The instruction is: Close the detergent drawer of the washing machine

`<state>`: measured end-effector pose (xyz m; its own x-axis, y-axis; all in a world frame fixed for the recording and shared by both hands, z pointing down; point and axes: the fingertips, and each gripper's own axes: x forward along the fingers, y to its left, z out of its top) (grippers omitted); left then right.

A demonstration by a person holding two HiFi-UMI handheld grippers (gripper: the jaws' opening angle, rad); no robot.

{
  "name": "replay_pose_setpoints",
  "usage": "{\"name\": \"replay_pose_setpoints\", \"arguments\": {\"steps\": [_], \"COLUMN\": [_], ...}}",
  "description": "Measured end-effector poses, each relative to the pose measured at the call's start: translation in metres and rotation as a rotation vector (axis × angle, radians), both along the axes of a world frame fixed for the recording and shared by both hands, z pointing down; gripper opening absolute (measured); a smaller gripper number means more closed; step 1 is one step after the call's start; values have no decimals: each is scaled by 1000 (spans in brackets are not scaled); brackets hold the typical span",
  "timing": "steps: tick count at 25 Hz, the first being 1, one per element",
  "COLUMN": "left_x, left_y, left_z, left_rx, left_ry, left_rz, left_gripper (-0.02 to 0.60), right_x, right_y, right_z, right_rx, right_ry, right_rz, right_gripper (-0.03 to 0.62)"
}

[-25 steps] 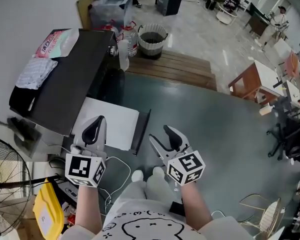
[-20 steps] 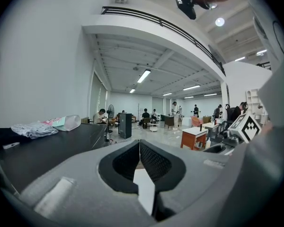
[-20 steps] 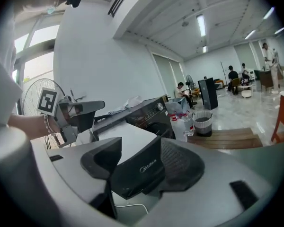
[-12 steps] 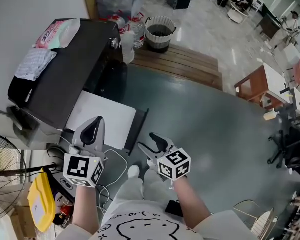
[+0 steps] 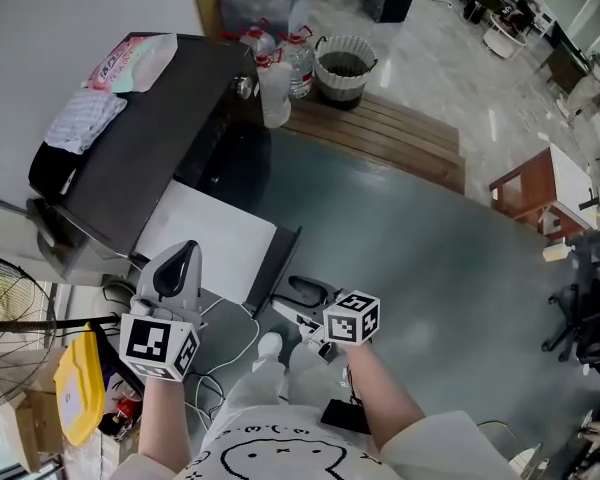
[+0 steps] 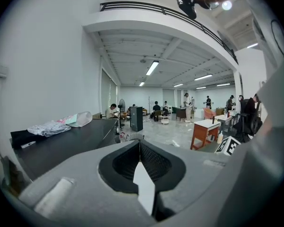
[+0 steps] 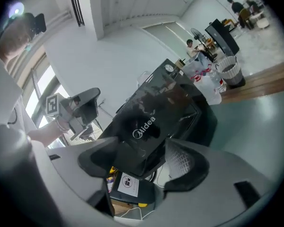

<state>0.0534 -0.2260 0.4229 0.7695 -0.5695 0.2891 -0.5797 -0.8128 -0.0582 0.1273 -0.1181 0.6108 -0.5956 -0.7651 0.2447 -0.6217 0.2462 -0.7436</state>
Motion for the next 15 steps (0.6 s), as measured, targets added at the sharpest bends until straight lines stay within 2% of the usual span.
{"name": "replay_pose_setpoints", "arguments": {"steps": [6,12,15], "left_x": [0,-4,-4], "left_y": [6,11,14], "left_z": [4,13,15], "left_rx": [4,-11,-15], "left_ry": [-31,-63,-68], "left_rz": [-10,-15,-22], "left_gripper": [17,17,17], "right_x": [-5,-7,-10], "right_y": [-4,-14,-16], "right_z": [8,12,10], "right_rx": [33,75,92], "right_ry": [-141,-160,-176], "right_rz": [-86,-196,-257], "right_gripper": [322,380,379]}}
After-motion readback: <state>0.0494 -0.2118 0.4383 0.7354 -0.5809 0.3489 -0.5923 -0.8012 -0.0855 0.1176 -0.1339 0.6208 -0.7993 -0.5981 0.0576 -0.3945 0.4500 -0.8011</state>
